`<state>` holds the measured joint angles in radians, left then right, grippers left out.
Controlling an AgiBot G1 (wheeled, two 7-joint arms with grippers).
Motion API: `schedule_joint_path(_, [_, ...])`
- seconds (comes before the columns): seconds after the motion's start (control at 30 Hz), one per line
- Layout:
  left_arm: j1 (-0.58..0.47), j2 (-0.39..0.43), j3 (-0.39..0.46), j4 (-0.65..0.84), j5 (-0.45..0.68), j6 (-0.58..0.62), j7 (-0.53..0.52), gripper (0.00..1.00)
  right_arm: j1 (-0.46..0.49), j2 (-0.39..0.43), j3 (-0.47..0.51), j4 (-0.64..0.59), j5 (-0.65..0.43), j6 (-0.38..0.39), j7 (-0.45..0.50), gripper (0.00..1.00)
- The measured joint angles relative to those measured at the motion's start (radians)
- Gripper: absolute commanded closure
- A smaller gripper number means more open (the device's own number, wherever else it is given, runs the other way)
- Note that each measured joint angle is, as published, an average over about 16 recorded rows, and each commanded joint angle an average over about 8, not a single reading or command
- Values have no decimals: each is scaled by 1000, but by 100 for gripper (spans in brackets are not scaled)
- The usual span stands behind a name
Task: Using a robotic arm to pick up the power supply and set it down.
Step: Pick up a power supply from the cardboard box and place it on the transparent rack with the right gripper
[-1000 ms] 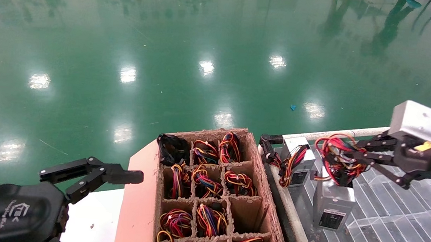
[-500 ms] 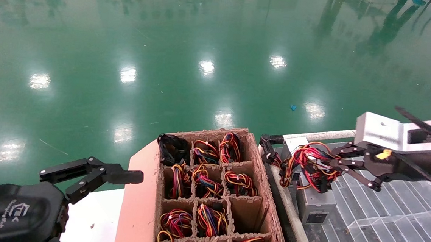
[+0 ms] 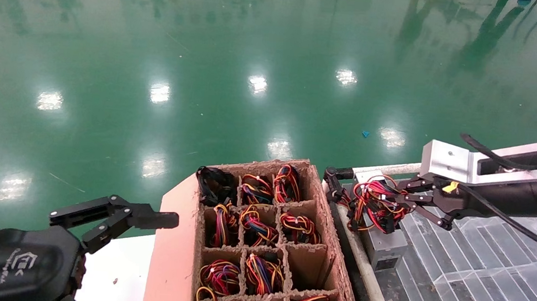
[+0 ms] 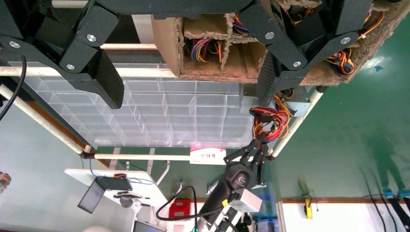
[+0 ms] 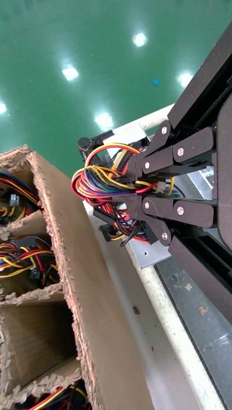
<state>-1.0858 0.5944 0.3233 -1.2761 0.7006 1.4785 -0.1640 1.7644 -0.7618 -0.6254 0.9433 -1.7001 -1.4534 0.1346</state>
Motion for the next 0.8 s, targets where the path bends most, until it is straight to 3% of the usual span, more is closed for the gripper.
schedule_joint_path(0.57, [0,0,0,0,0,0,0,0,6,-5,4,-207,17,-4,-125,100])
schedule_joint_path(0.8, [0,0,1,0,0,0,0,0,21,-3,3,-262,17,-18,-153,86])
